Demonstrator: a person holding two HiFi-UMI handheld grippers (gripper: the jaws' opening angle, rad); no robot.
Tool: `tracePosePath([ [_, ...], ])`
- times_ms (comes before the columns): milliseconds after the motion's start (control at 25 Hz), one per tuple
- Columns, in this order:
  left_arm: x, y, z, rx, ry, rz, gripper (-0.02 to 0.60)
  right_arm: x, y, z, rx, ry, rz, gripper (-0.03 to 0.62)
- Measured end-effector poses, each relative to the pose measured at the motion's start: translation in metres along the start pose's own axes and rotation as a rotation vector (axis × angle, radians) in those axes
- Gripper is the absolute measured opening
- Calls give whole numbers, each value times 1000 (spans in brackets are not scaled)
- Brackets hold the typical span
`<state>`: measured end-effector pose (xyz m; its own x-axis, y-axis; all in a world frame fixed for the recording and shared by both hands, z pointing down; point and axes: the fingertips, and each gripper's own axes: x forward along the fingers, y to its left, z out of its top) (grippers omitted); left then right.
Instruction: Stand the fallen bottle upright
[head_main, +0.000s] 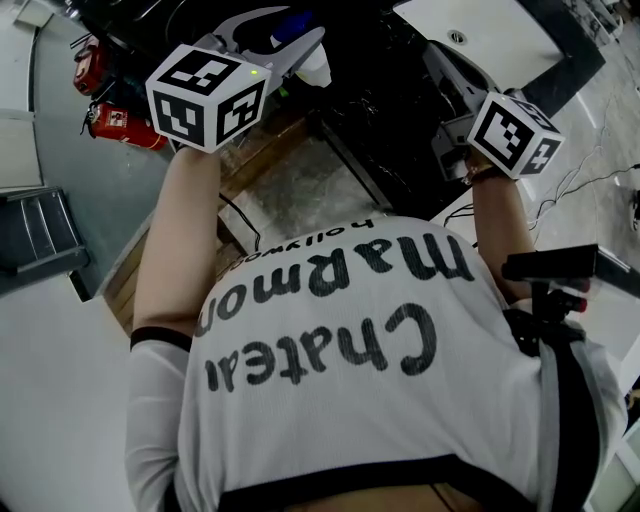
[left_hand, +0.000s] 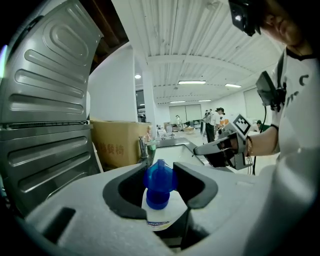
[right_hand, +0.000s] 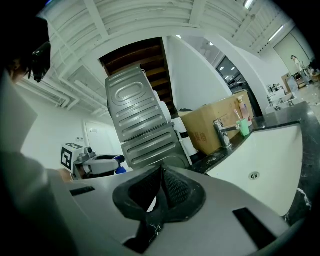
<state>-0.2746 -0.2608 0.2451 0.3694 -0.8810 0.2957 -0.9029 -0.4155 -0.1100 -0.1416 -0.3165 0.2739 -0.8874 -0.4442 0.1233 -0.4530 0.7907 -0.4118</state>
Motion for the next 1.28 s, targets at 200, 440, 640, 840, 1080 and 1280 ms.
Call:
tracePosePath([
  [200, -1, 3, -17, 32, 81, 12, 172, 0, 2, 2, -7, -5, 1, 15],
  [440, 8, 1, -33, 68, 157, 13, 172, -3, -4, 6, 2, -4, -12, 15],
  [640, 7, 10, -20, 24, 130, 5, 172, -6, -9, 8, 2, -8, -22, 15],
  [840, 9, 11, -7, 26, 140, 3, 172, -11, -12, 11, 0, -20, -25, 15],
  [1080, 15, 19, -2, 0, 208, 16, 175, -15, -17, 11, 1, -24, -32, 15],
  [1280, 19, 25, 0, -1, 221, 21, 173, -16, -19, 10, 4, -23, -42, 15],
])
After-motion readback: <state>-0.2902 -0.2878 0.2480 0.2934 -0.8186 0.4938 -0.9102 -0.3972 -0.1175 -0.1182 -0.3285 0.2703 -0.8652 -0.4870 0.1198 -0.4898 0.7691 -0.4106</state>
